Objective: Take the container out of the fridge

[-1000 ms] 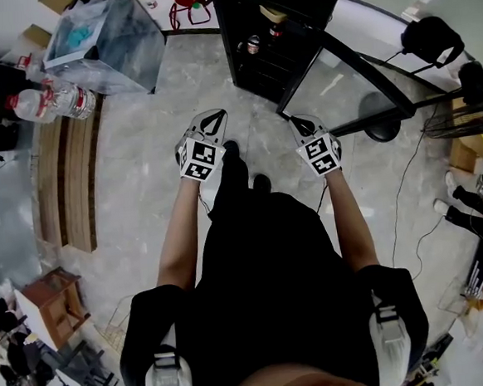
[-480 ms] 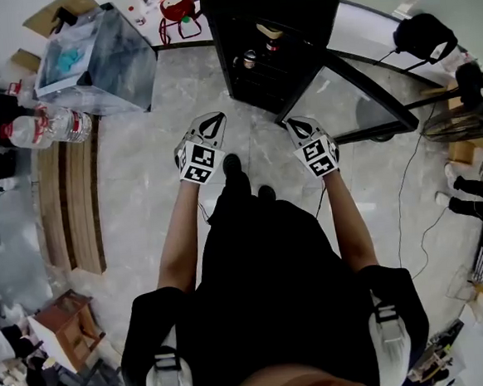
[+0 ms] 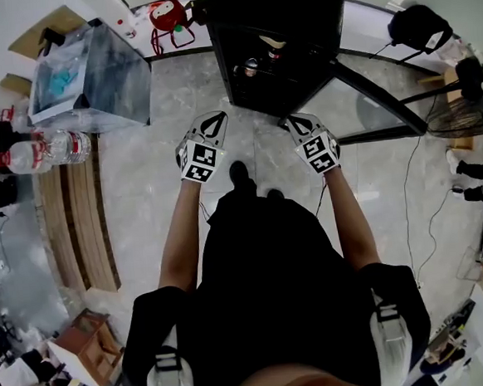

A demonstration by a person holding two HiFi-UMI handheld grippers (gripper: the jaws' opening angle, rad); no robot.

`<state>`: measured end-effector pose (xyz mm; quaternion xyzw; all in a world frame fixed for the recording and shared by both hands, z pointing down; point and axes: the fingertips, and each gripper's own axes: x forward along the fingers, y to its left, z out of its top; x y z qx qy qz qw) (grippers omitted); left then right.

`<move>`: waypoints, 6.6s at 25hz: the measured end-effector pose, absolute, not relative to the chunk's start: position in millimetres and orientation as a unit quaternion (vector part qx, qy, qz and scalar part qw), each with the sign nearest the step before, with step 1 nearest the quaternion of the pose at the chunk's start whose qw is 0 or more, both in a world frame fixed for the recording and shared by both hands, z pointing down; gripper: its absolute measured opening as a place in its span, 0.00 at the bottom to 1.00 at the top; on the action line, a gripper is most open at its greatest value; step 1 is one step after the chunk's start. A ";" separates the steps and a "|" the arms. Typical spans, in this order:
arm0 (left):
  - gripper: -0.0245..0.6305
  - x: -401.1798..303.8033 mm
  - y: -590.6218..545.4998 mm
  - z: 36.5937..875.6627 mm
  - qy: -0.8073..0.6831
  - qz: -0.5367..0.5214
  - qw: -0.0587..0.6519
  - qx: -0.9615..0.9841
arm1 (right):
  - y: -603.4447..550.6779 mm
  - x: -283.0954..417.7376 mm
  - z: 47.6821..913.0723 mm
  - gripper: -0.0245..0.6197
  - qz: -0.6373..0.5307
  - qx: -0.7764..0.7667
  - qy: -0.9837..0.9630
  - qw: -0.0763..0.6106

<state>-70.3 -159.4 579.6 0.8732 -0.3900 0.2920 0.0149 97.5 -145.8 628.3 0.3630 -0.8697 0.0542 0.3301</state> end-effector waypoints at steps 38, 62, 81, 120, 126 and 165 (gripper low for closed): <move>0.07 -127.4 -251.3 582.5 -0.361 0.275 -0.006 0.891 | -248.5 30.3 606.8 0.04 0.020 0.393 -0.859 0.328; 0.07 -124.7 -296.7 595.8 -0.374 0.294 0.013 0.880 | -330.7 43.2 608.4 0.04 -0.013 0.407 -0.846 0.343; 0.07 -135.9 -304.0 601.2 -0.381 0.306 0.023 0.872 | -364.8 51.0 628.0 0.17 -0.006 0.429 -0.834 0.346; 0.07 -144.3 -310.9 613.7 -0.389 0.325 0.042 0.861 | -421.1 70.0 646.7 0.37 -0.021 0.463 -0.805 0.370; 0.07 -143.7 -312.2 616.5 -0.389 0.327 0.049 0.860 | -427.2 76.5 648.1 0.27 -0.035 0.465 -0.795 0.387; 0.07 -143.5 -298.1 610.4 -0.392 0.318 0.041 0.862 | -407.2 69.1 643.4 0.09 -0.069 0.449 -0.798 0.396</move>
